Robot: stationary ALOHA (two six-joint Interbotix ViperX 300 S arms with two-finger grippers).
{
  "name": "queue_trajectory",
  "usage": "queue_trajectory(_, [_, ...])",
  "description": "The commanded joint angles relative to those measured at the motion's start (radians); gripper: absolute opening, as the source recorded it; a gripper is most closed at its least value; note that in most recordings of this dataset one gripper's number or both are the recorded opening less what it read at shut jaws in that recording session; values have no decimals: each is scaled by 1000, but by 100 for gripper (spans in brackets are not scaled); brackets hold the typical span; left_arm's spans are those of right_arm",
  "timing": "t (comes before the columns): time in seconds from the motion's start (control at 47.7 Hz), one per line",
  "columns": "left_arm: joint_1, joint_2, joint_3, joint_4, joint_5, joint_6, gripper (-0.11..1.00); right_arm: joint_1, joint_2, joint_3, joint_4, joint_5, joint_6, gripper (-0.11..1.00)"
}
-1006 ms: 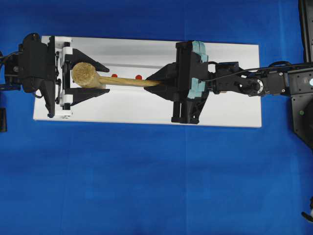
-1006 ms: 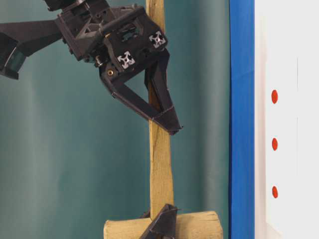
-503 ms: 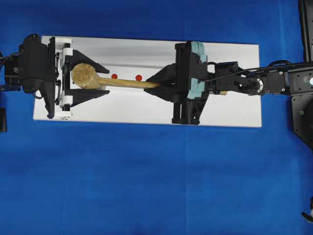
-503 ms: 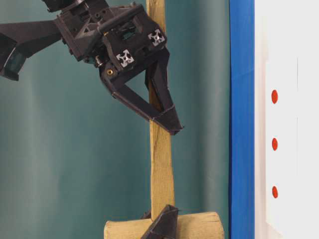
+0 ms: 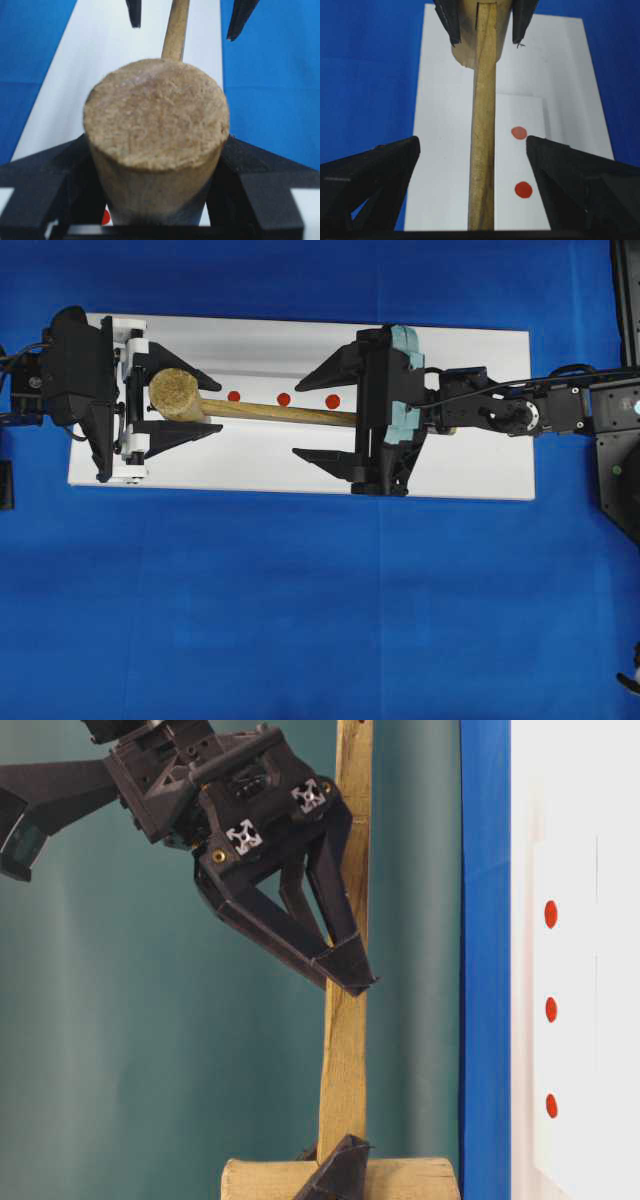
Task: Hit the mark with a hammer.
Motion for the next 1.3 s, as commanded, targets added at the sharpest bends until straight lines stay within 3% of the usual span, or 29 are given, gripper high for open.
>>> queue_trajectory(0.0, [0, -17, -17, -5, -6, -25, 45, 2, -34, -23, -6, -8, -5, 87])
queue_trajectory(0.084, [0, -23, -20, -6, -6, -95, 45, 2, -35, -21, -17, -11, -17, 88])
queue_trajectory(0.189, [0, -37, -23, -5, -5, -250, 45, 2, -35, -21, -25, -20, -37, 88])
queue_trajectory(0.356, [-2, -58, -21, -6, 6, -520, 45, 2, -35, -21, -28, -49, -83, 88])
queue_trajectory(0.587, [-32, -55, -34, 0, 52, -986, 45, 3, -35, -20, -26, -67, -150, 88])
queue_trajectory(0.712, [-35, -57, -37, 2, 121, -1147, 45, 2, -34, -17, -28, -67, -164, 88])
queue_trajectory(0.817, [-48, -67, -34, 2, 143, -1200, 45, 2, -32, -14, -26, -67, -167, 88])
queue_trajectory(1.278, [-80, -89, -55, 3, 130, -1200, 45, 2, 14, -14, -28, -58, -172, 88])
